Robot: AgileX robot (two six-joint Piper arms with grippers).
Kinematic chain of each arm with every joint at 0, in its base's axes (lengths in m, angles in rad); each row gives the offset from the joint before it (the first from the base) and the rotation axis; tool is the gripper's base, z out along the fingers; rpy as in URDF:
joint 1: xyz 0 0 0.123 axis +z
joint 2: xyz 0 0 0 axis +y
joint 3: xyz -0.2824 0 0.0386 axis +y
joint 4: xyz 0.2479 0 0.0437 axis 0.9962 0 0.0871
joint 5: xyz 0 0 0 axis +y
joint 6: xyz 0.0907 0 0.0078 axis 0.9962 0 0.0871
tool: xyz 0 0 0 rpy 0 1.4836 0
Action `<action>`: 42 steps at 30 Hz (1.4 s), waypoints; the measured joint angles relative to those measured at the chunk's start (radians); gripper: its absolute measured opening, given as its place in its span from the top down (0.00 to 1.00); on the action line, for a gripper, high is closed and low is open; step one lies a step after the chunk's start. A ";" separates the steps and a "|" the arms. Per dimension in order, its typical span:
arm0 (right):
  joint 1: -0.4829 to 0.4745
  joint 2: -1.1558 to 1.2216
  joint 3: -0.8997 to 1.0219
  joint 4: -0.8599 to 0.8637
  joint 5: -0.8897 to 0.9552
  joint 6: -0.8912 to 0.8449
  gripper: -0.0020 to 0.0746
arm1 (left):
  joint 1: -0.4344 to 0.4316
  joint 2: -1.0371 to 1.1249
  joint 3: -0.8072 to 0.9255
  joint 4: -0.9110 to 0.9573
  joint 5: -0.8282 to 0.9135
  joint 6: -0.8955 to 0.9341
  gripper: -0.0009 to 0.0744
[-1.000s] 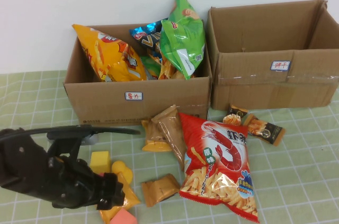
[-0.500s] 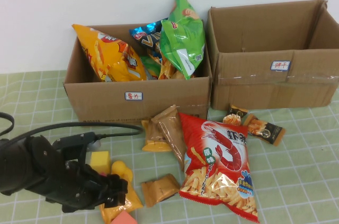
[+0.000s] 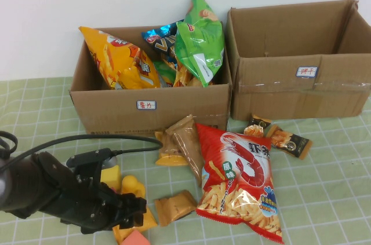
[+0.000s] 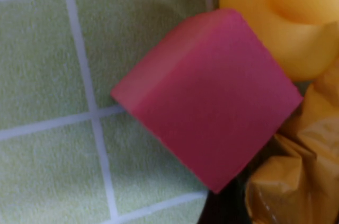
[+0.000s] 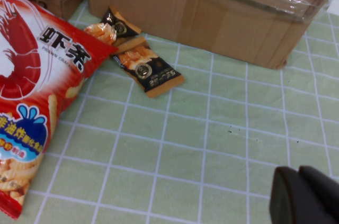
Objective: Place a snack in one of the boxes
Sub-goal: Pick up the biscuit, then place the biscuit in the biscuit box
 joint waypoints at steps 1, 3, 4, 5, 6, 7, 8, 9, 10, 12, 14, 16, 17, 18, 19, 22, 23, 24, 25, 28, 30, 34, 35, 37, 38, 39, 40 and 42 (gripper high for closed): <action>0.000 0.000 0.000 0.000 0.000 0.000 0.98 | 0.000 0.004 0.000 -0.007 -0.005 0.007 0.43; 0.000 0.000 0.000 0.000 0.002 0.000 0.98 | 0.000 0.008 0.000 -0.017 -0.011 0.016 0.43; 0.000 0.000 0.000 0.000 0.002 0.000 0.98 | 0.000 0.009 0.000 -0.027 -0.016 0.021 0.43; 0.000 0.000 0.000 0.000 0.002 0.000 0.98 | 0.000 0.009 0.000 -0.032 -0.017 0.021 0.44; 0.000 0.000 0.000 0.000 0.002 0.000 0.98 | 0.000 0.009 0.000 -0.034 -0.017 0.021 0.45; 0.000 0.000 0.000 0.000 0.002 0.000 0.98 | 0.000 0.009 0.000 -0.037 -0.017 0.021 0.46; 0.000 0.000 0.000 0.000 0.002 0.000 0.98 | 0.000 0.009 0.000 -0.047 -0.017 0.023 0.49; 0.000 0.000 0.000 0.000 0.002 0.000 0.98 | 0.000 0.009 0.000 -0.061 -0.017 0.023 0.51; 0.000 0.000 0.000 0.000 0.002 0.000 0.98 | 0.000 0.009 0.000 -0.074 -0.017 0.023 0.54; 0.000 0.000 0.000 0.000 0.003 0.000 0.98 | 0.000 0.009 0.000 -0.111 -0.013 0.039 0.61; 0.000 0.000 0.000 0.000 0.003 0.000 0.98 | 0.000 0.009 0.000 -0.146 -0.010 0.063 0.66; 0.000 0.000 0.000 0.000 0.003 0.000 0.98 | 0.000 0.009 0.000 -0.182 -0.001 0.092 0.70; 0.000 0.000 0.000 0.000 0.003 0.000 0.98 | 0.000 0.009 0.000 -0.199 0.007 0.105 0.71; 0.000 0.000 0.000 0.000 0.003 0.000 0.98 | 0.000 0.009 -0.002 -0.214 0.017 0.119 0.72; 0.000 0.000 0.000 0.000 0.003 0.000 0.98 | 0.000 0.009 -0.005 -0.224 0.025 0.134 0.72; 0.000 0.000 0.000 0.000 0.003 0.000 0.98 | 0.000 0.009 -0.032 -0.240 0.067 0.170 0.73; 0.000 0.000 0.000 0.000 0.003 0.000 0.98 | 0.000 0.009 -0.049 -0.245 0.089 0.182 0.73; 0.000 0.000 0.000 0.000 0.003 0.000 0.98 | 0.000 0.010 -0.069 -0.250 0.113 0.192 0.73; 0.000 0.000 0.000 0.000 0.003 0.002 0.98 | 0.000 0.010 -0.088 -0.251 0.139 0.199 0.73; 0.000 0.000 0.000 0.001 0.004 0.004 0.98 | 0.000 0.015 -0.171 -0.254 0.224 0.207 0.73; 0.000 0.000 0.000 0.001 0.004 0.004 0.98 | 0.000 0.016 -0.237 -0.267 0.277 0.225 0.73; 0.000 0.000 0.000 0.001 0.004 0.004 0.98 | 0.000 0.017 -0.388 -0.342 0.377 0.312 0.73; 0.000 0.000 0.000 0.002 0.004 0.004 0.98 | -0.003 0.017 -0.434 -0.363 0.389 0.331 0.73; 0.000 0.000 0.000 0.002 0.004 0.004 0.98 | -0.015 0.020 -0.522 -0.387 0.384 0.360 0.73; 0.000 0.000 0.000 0.002 0.004 0.004 0.98 | -0.022 0.022 -0.573 -0.393 0.373 0.370 0.73; 0.000 0.000 0.000 0.002 0.004 0.004 0.98 | -0.033 0.023 -0.623 -0.397 0.350 0.378 0.73; 0.000 0.000 0.000 0.002 0.004 0.004 0.98 | -0.061 0.033 -0.710 -0.401 0.290 0.389 0.73; 0.000 0.000 0.000 0.002 0.004 0.004 0.98 | -0.103 0.054 -0.804 -0.403 0.212 0.401 0.73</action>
